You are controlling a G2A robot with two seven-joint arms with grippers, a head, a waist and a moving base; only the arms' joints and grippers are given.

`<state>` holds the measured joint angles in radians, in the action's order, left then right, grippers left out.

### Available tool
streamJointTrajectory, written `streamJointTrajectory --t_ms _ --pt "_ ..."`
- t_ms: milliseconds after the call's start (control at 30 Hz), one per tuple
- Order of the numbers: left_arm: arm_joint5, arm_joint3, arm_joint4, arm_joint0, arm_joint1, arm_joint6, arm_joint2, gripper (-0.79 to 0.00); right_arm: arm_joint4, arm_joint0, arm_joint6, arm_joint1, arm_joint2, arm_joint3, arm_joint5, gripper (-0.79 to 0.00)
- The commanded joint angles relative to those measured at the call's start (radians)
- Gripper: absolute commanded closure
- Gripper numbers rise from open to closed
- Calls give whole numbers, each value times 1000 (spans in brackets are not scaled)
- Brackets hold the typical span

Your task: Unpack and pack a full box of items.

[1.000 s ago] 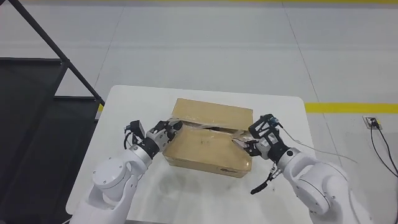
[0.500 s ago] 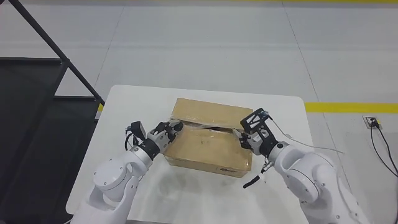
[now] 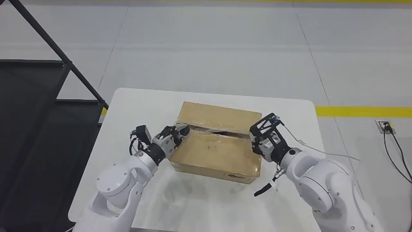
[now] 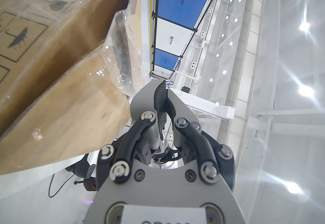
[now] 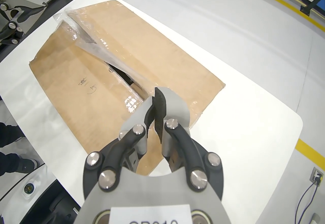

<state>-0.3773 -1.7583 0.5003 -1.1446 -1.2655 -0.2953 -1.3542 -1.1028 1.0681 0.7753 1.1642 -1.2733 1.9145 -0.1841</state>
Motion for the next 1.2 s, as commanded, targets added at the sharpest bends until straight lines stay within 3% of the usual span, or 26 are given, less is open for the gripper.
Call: streamJointTrajectory --t_ms 0,233,633,767,933,1000,1033,1167 --pt "1 -2 0 -2 0 0 -2 0 -7 -2 2 0 1 -2 3 0" --pt "3 -9 2 -9 2 -1 -4 0 -71 -20 -48 -3 14 -4 -65 0" --pt "6 -20 3 -25 4 1 -11 0 -589 -40 -311 -10 115 -10 -108 0" --pt "1 -25 1 -26 4 1 -9 0 -758 -39 -363 -10 149 -31 -67 0" --pt "-17 -41 8 -16 3 10 2 0 -819 -56 -374 -3 170 -68 -46 0" --pt "-31 -47 13 -9 2 13 9 0 -822 -63 -369 1 177 -78 -47 -62" --pt "-40 -48 16 -3 1 16 12 0 -821 -67 -367 3 179 -83 -51 0" --pt "-103 -46 6 35 -2 49 37 0 -819 -77 -372 8 179 -101 -55 0"
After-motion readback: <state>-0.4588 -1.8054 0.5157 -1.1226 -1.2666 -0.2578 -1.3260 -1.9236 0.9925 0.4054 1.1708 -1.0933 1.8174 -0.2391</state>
